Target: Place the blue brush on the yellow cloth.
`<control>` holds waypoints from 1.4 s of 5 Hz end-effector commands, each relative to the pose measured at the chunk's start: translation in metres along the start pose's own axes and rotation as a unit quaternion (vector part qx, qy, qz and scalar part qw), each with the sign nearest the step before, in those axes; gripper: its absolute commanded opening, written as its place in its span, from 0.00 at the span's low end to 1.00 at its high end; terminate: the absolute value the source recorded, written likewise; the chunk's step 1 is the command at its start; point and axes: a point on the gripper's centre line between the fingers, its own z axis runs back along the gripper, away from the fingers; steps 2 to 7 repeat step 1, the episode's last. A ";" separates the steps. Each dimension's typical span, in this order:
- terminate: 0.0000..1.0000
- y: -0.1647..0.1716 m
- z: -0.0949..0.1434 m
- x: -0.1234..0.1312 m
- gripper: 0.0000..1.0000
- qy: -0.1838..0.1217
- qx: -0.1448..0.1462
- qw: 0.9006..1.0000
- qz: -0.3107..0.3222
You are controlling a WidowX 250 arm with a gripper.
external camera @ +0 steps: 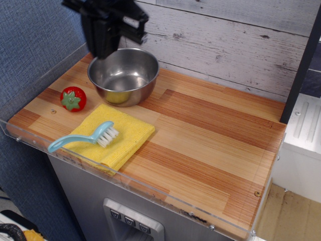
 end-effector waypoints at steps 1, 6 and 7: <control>1.00 -0.022 0.007 0.013 0.00 0.014 -0.018 1.000 0.013; 1.00 -0.022 0.007 0.013 0.00 0.014 -0.018 1.000 0.013; 1.00 -0.022 0.007 0.013 0.00 0.014 -0.018 1.000 0.013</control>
